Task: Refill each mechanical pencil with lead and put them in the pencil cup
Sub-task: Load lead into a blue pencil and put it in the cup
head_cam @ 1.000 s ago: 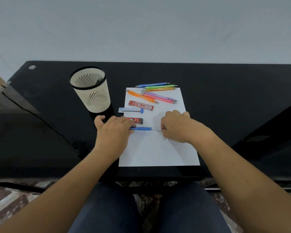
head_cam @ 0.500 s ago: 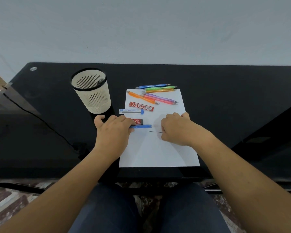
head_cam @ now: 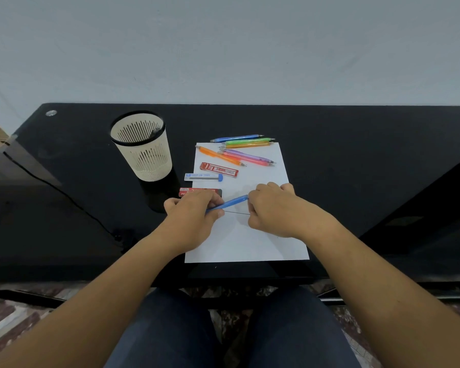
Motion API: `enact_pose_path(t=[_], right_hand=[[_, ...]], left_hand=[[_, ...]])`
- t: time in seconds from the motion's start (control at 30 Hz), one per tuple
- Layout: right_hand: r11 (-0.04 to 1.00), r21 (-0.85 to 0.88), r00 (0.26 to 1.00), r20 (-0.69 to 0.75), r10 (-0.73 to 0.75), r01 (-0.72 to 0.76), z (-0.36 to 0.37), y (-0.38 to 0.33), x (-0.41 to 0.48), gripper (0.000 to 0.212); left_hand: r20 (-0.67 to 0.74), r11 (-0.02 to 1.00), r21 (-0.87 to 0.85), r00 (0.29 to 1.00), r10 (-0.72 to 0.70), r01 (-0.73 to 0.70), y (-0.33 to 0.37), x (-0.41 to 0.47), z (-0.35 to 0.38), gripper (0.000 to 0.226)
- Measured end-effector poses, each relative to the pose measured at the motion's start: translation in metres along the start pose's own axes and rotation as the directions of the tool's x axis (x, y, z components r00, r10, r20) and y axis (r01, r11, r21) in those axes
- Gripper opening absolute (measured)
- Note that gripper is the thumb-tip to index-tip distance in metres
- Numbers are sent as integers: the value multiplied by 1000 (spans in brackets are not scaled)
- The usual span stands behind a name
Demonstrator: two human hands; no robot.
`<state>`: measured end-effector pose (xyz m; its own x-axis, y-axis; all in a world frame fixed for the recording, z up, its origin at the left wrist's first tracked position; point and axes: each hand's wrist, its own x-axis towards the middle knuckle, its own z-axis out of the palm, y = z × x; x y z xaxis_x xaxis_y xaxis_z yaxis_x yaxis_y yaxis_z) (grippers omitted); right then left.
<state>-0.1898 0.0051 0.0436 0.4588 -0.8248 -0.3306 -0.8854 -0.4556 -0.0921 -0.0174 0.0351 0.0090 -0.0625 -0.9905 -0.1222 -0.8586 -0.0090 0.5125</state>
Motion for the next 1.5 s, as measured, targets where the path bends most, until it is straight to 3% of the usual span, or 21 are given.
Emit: enact_pose_path(t=[0.1,0.2,0.37,0.53,0.87,1.07,1.23,1.4,1.5], right_hand=[[1000,7,1000,5,0,0,0,-1,-2,13],[1000,25,1000,4,-5,5,-1,-3,-4,12],[999,39,1000,-23,10,-9,2,-2,-4,15],[997,52,989,-138,58,-51,7,2,-6,39],[954,300,958,-275,86,1,13,-9,-1,21],[958,283,955,-291,52,34,18,-10,-2,16],[962,269,948,-315,45,43,22,-12,-1,30],[976,214,938,-343,45,31,24,-13,2,18],[983,183,940,-337,50,14,23,-10,1,19]], left_hand=[[68,1000,-18,998,1,0,1,-1,0,2],[85,1000,-21,996,-3,4,3,-1,0,9],[21,1000,21,1000,-19,18,4,-1,-1,10],[-72,996,78,997,-26,31,5,1,-5,6],[-135,999,45,990,30,-24,2,-2,-3,6],[-139,1000,17,990,-1,4,1,-1,-2,6],[-193,1000,0,981,13,-13,1,-2,1,7],[-190,1000,8,982,3,-1,1,1,4,5],[-198,999,50,980,1,9,0,2,5,16]])
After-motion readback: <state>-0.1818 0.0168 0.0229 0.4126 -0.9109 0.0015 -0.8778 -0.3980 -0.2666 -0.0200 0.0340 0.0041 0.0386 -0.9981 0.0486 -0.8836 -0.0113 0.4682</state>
